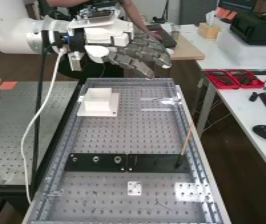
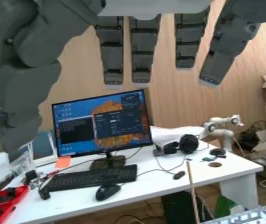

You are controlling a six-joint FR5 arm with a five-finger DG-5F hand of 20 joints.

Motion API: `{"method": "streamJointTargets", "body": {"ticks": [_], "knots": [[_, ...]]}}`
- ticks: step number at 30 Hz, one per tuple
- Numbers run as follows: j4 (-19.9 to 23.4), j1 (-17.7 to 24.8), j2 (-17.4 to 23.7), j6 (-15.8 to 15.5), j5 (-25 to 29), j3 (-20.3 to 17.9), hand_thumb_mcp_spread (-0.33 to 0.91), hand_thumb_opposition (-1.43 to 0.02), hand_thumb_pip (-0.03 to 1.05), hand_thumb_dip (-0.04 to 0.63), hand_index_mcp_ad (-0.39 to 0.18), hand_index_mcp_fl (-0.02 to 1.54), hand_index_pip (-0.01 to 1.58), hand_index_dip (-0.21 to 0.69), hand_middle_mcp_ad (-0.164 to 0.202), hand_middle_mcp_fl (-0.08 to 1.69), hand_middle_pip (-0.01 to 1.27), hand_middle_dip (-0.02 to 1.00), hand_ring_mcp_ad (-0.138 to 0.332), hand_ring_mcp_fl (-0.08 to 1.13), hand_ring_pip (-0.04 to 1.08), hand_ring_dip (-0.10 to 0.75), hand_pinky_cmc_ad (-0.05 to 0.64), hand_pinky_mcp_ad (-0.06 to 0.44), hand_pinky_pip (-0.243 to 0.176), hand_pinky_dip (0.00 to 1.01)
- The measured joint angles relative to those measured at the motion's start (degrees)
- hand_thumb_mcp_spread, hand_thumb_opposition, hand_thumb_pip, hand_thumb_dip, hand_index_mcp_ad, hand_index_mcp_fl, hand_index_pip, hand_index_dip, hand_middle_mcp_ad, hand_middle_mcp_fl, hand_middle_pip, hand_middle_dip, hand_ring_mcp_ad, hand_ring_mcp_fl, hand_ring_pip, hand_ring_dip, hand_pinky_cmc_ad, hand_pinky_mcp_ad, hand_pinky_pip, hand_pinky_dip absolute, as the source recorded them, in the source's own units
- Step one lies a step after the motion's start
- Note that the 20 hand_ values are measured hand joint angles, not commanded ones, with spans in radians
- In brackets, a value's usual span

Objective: Grab the drill bit and place it in the clear container

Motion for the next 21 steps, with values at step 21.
{"method": "streamJointTargets", "body": {"ticks": [21], "knots": [[-0.05, -0.44, 0.59, -0.89, 0.06, 0.20, 0.24, -0.70, 0.47, 0.096, -0.038, 0.09, 0.51, 0.290, 0.037, 0.17, 0.13, 0.49, 0.209, 0.02, 0.09, 0.316, 0.393, 0.297, -0.096, 0.62]]}}
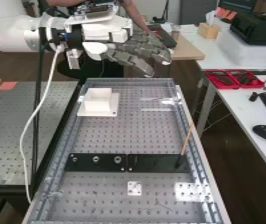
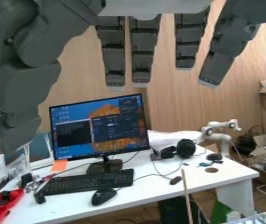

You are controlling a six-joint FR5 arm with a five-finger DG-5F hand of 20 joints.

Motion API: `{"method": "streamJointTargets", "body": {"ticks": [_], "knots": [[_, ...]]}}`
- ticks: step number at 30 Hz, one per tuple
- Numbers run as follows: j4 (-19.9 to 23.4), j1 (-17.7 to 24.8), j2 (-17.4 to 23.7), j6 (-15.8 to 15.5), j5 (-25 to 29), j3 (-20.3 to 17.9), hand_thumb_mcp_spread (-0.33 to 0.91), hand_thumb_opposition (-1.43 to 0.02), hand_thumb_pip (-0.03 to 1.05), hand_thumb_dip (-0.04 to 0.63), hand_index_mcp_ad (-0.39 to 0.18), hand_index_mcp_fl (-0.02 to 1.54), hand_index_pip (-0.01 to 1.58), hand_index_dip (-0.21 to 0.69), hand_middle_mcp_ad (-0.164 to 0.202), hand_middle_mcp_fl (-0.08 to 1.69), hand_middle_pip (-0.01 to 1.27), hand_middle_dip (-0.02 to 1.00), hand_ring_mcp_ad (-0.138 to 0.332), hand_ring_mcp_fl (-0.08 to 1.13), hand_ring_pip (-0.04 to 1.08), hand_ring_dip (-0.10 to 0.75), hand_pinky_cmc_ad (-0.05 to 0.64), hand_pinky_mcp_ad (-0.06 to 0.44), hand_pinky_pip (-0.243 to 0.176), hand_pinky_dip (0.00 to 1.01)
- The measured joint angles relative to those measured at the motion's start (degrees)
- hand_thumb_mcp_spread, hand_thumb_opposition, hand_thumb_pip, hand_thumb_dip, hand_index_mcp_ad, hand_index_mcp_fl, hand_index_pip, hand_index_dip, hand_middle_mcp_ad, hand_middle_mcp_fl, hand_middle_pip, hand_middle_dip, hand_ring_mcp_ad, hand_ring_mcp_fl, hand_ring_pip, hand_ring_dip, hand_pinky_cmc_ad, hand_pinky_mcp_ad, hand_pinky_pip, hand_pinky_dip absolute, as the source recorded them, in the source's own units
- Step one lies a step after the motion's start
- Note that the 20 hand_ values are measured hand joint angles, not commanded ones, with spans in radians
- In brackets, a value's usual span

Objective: Grab the drill bit and place it in the clear container

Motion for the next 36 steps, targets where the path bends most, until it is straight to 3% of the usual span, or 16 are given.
{"method": "streamJointTargets", "body": {"ticks": [36], "knots": [[-0.07, -0.30, -0.27, 0.48, -1.23, 0.22, 0.24, -0.70, 0.46, 0.098, -0.028, 0.10, 0.51, 0.290, 0.042, 0.17, 0.13, 0.49, 0.213, 0.02, 0.09, 0.316, 0.393, 0.297, -0.096, 0.62]]}}
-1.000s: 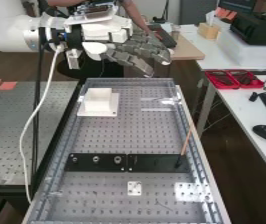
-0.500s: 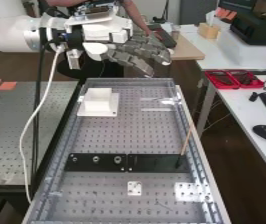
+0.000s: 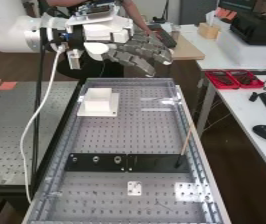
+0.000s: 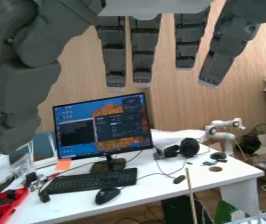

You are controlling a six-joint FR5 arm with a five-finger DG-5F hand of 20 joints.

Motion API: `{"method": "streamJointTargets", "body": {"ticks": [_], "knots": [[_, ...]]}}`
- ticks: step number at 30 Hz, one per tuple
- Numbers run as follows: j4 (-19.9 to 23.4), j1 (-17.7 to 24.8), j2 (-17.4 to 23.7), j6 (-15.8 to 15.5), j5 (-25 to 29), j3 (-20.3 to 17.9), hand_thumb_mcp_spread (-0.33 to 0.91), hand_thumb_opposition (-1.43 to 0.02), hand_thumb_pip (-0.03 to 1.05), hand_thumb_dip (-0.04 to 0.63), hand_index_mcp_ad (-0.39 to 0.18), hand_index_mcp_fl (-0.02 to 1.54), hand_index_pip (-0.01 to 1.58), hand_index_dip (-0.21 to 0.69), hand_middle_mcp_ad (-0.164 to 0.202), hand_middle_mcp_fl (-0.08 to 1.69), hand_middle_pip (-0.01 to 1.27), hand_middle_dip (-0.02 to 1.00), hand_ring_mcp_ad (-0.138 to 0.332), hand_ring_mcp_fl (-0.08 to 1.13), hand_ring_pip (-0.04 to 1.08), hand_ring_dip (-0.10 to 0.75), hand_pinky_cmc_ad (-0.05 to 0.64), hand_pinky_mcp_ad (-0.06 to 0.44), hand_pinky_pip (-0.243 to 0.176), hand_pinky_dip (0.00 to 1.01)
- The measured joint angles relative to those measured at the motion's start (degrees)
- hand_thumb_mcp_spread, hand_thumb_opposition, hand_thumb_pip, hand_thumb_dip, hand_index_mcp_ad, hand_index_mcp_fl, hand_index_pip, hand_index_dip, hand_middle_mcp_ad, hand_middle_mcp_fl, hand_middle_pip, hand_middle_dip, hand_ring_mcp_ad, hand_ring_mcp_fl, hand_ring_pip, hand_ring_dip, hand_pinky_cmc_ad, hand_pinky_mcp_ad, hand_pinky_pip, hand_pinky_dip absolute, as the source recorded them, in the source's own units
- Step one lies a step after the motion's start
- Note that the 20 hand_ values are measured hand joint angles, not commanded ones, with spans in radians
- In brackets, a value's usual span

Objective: Grab the drill bit and place it in the clear container

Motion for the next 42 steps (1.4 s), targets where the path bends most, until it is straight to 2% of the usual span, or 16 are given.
{"method": "streamJointTargets", "body": {"ticks": [12, 24, 35, 42], "knots": [[-0.09, -0.06, -0.01, -0.09, -0.57, 0.14, 0.24, -0.70, 0.46, 0.098, -0.024, 0.10, 0.51, 0.290, 0.052, 0.17, 0.13, 0.49, 0.209, 0.02, 0.09, 0.316, 0.393, 0.298, -0.096, 0.62], [-2.65, -0.05, -0.32, -0.64, -3.74, 1.04, 0.24, -0.70, 0.46, 0.098, -0.024, 0.10, 0.51, 0.290, 0.052, 0.17, 0.13, 0.49, 0.209, 0.02, 0.09, 0.316, 0.393, 0.297, -0.096, 0.62], [-7.06, -0.35, -0.91, -1.25, -8.16, 2.94, 0.24, -0.70, 0.46, 0.098, -0.024, 0.10, 0.51, 0.290, 0.052, 0.17, 0.13, 0.49, 0.209, 0.02, 0.09, 0.319, 0.393, 0.297, -0.096, 0.62], [-7.97, -0.36, -1.18, -1.69, -8.78, 3.51, 0.24, -0.70, 0.46, 0.098, -0.024, 0.10, 0.51, 0.290, 0.052, 0.17, 0.13, 0.49, 0.209, 0.02, 0.09, 0.316, 0.393, 0.297, -0.096, 0.62]]}}
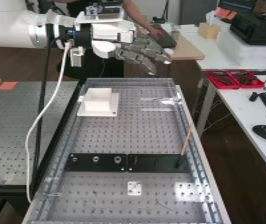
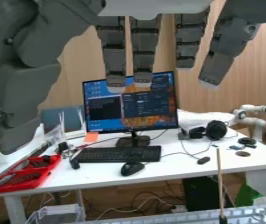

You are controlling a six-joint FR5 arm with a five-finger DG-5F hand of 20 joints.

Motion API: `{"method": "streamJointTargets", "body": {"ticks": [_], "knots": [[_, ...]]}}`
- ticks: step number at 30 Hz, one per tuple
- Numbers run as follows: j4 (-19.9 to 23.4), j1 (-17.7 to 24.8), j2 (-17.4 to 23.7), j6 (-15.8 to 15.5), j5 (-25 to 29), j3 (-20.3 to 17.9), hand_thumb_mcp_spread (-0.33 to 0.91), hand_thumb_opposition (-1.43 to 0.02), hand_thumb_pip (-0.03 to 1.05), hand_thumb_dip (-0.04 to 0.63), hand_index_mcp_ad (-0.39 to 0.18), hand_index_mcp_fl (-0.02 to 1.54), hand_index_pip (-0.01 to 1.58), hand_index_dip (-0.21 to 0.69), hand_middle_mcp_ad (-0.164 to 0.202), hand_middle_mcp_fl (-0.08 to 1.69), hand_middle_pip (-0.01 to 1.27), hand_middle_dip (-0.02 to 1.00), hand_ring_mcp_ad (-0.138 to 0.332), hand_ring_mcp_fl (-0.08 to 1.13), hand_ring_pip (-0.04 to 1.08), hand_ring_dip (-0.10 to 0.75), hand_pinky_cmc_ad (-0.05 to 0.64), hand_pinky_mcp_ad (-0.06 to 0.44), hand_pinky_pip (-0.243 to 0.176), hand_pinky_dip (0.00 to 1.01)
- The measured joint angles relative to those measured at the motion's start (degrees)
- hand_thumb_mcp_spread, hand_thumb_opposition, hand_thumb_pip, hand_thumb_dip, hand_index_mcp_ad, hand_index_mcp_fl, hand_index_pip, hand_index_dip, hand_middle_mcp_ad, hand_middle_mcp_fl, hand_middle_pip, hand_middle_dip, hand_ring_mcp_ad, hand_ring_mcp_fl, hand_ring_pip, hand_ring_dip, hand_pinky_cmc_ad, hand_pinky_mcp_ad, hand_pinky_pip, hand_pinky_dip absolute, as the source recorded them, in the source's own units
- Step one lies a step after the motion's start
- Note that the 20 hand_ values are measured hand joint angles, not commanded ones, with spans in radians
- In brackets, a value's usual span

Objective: Grab the drill bit and place it in the clear container

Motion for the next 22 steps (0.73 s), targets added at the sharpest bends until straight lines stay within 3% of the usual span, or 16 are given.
{"method": "streamJointTargets", "body": {"ticks": [22], "knots": [[0.00, -0.27, 0.04, -0.62, 0.40, 0.37, 0.24, -0.70, 0.46, 0.098, -0.024, 0.10, 0.51, 0.290, 0.052, 0.15, 0.13, 0.49, 0.209, 0.02, 0.09, 0.316, 0.393, 0.297, -0.096, 0.63]]}}
